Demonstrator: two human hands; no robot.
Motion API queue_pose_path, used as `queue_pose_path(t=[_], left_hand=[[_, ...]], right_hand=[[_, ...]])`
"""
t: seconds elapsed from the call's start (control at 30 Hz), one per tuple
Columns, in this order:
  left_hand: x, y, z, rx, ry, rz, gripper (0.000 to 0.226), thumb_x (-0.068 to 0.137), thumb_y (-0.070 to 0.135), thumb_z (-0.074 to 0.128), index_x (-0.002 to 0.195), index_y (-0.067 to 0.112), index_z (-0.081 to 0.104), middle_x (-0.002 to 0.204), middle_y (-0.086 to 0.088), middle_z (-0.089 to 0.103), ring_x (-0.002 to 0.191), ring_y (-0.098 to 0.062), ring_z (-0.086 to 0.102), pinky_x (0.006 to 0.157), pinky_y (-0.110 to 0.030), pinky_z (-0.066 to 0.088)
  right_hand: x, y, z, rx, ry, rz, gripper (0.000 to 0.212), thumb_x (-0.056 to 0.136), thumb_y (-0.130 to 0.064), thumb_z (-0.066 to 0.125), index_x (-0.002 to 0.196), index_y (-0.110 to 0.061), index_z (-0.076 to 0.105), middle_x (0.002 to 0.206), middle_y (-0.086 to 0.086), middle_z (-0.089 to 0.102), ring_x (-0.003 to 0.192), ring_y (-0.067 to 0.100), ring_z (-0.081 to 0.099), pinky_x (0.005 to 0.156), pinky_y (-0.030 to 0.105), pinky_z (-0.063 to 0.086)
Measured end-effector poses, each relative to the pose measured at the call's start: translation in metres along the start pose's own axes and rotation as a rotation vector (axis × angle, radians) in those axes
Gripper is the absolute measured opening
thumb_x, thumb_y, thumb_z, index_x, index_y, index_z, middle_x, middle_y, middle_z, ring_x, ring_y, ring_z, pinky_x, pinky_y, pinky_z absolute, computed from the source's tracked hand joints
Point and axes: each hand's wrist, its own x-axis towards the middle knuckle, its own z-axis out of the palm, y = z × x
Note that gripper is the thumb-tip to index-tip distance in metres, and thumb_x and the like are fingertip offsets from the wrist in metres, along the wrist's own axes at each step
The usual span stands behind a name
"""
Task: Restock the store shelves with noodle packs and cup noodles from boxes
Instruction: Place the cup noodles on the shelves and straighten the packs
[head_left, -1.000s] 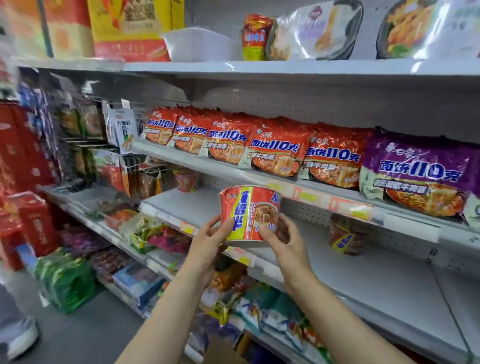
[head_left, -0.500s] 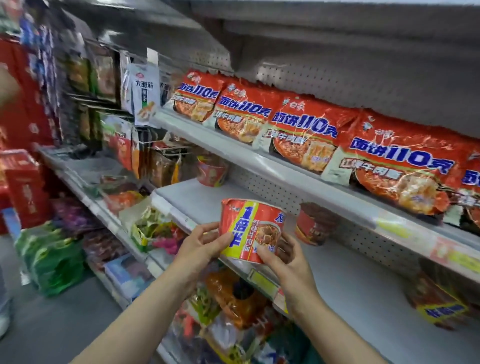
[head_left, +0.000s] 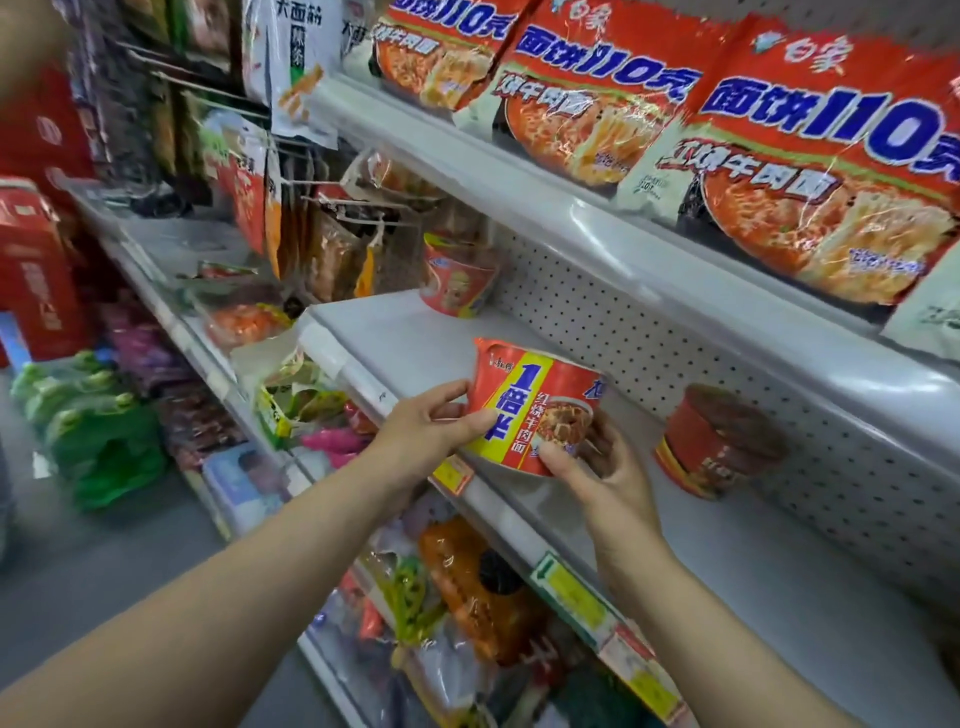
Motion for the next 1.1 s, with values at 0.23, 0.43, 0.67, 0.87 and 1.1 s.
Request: queue_pose_path(t=[0.23, 0.43, 0.67, 0.87, 1.1], left_hand=[[-0.003, 0.005, 0.011, 0.029, 0.056, -0.011, 0.058, 0.083, 0.030, 0.078, 0.136, 0.021, 0.057, 0.115, -0.001, 0.073, 0.094, -0.005, 0.070, 0.072, -0.017, 0.049], [-0.009, 0.005, 0.011, 0.100, 0.139, 0.003, 0.059, 0.083, 0.034, 0.080, 0.132, 0.015, 0.054, 0.117, -0.004, 0.071, 0.105, -0.016, 0.068, 0.080, -0.027, 0.050], [0.014, -0.006, 0.004, 0.128, 0.108, 0.003, 0.055, 0.081, 0.036, 0.081, 0.128, 0.016, 0.060, 0.117, -0.003, 0.072, 0.102, -0.014, 0.070, 0.081, -0.025, 0.054], [0.080, 0.008, -0.021, 0.164, 0.022, 0.048, 0.053, 0.084, 0.029, 0.079, 0.131, 0.012, 0.059, 0.119, -0.005, 0.070, 0.096, -0.006, 0.068, 0.065, -0.010, 0.050], [0.156, 0.022, -0.052, 0.183, -0.100, 0.050, 0.046, 0.086, 0.027, 0.077, 0.127, 0.017, 0.060, 0.115, 0.002, 0.070, 0.102, -0.013, 0.070, 0.095, -0.034, 0.057]], right_hand=[[0.010, 0.007, -0.008, 0.017, -0.033, -0.036, 0.083, 0.062, -0.039, 0.091, 0.137, -0.029, 0.056, 0.127, -0.008, 0.068, 0.116, 0.006, 0.065, 0.095, 0.027, 0.053], [0.007, 0.016, -0.007, 0.030, -0.050, -0.066, 0.082, 0.063, -0.045, 0.093, 0.136, -0.032, 0.057, 0.127, -0.008, 0.068, 0.117, 0.006, 0.064, 0.098, 0.031, 0.053], [0.019, 0.027, 0.000, 0.025, -0.012, -0.064, 0.076, 0.068, -0.036, 0.090, 0.136, -0.029, 0.056, 0.126, -0.009, 0.068, 0.114, 0.004, 0.065, 0.092, 0.023, 0.054], [0.067, 0.027, 0.030, 0.001, 0.086, -0.071, 0.080, 0.064, -0.040, 0.086, 0.138, -0.030, 0.055, 0.128, -0.011, 0.067, 0.115, 0.005, 0.065, 0.096, 0.028, 0.053], [0.133, 0.042, 0.065, -0.011, 0.158, -0.092, 0.081, 0.065, -0.036, 0.089, 0.138, -0.024, 0.056, 0.128, -0.008, 0.069, 0.116, 0.007, 0.066, 0.098, 0.031, 0.054]])
